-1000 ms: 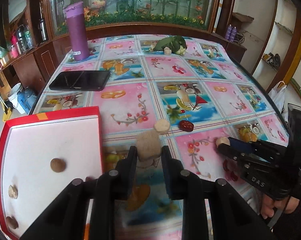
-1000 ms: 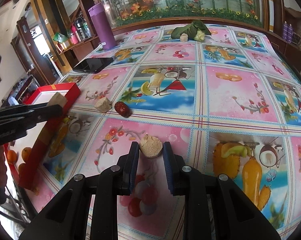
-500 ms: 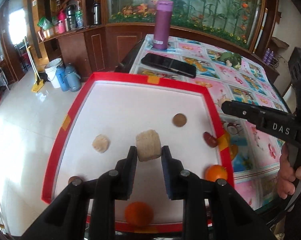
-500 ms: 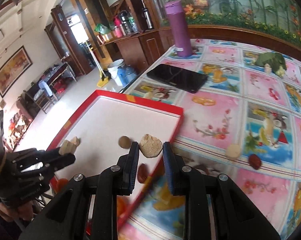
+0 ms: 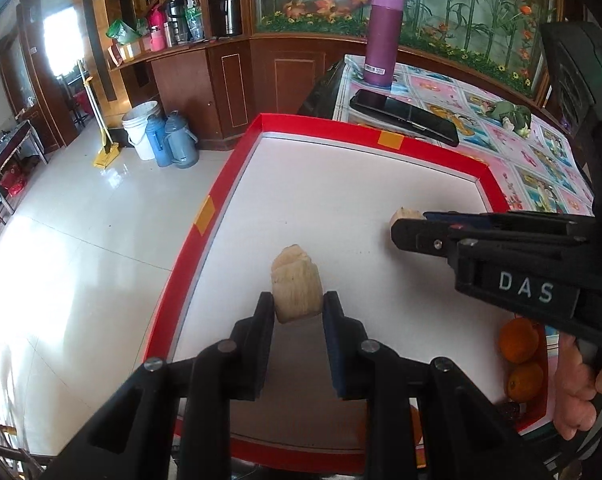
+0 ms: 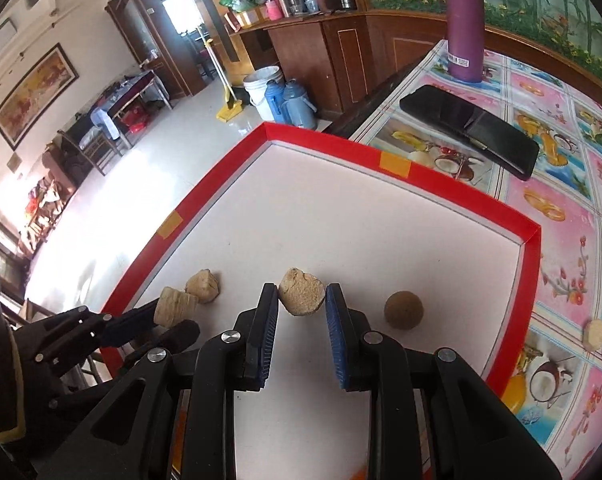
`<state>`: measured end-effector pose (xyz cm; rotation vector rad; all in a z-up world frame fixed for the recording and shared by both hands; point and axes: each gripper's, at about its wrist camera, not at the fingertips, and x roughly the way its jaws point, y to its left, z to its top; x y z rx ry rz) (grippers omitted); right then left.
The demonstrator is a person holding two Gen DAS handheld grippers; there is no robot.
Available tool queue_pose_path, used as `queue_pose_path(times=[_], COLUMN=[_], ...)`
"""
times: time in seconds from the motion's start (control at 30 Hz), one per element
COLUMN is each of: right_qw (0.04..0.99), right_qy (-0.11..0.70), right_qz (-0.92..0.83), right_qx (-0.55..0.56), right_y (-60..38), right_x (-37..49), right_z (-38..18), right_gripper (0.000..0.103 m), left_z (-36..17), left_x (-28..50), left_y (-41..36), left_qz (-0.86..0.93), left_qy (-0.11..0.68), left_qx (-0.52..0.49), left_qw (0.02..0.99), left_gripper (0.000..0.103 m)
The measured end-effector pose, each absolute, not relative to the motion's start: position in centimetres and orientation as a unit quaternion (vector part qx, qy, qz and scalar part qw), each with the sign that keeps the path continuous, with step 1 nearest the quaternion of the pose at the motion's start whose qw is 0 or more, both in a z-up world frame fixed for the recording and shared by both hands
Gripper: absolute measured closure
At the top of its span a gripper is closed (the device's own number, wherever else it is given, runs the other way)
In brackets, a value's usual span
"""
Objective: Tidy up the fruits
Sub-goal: 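Release the cube into the red box with the left tool while the right tool releases the biscuit, then move both open tools back over the items on the tablecloth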
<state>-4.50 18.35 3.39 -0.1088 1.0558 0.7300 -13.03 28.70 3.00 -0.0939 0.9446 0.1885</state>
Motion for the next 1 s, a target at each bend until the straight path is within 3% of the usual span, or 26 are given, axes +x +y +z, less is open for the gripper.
queue_pose_path(times=[0.3,0.37,0.47,0.7,1.0], right_qw=[0.798,0.794,0.792,0.81,0.836], right_qy=[0.509,0.517,0.514,0.464,0.444], right_qz=[0.318,0.317,0.329,0.356,0.312], right_qx=[-0.054,-0.048,-0.02,0.049,0.086], right_y=[18.1,17.8,16.8,11.2,-0.2], right_x=[-4.6,-4.4,-4.2,-4.9,-4.5], right_z=[2.5,2.5,3.0,6.2,6.8], right_gripper=[0.079,0.073,0.069,0.069,0.069], left_z=[2.2,2.2,2.4,4.3,6.7], left_x=[-12.7,-12.7,-12.9,-14.5,-15.2], left_y=[28.8,28.7,28.6,27.1,20.3], left_qz=[0.114,0.117,0.129,0.13,0.069], left_qy=[0.465,0.468,0.471,0.444,0.417], left_qx=[-0.028,-0.025,-0.023,-0.033,-0.024], left_qw=[0.877,0.876,0.872,0.886,0.906], left_gripper=[0.076,0.075,0.062,0.044,0.031])
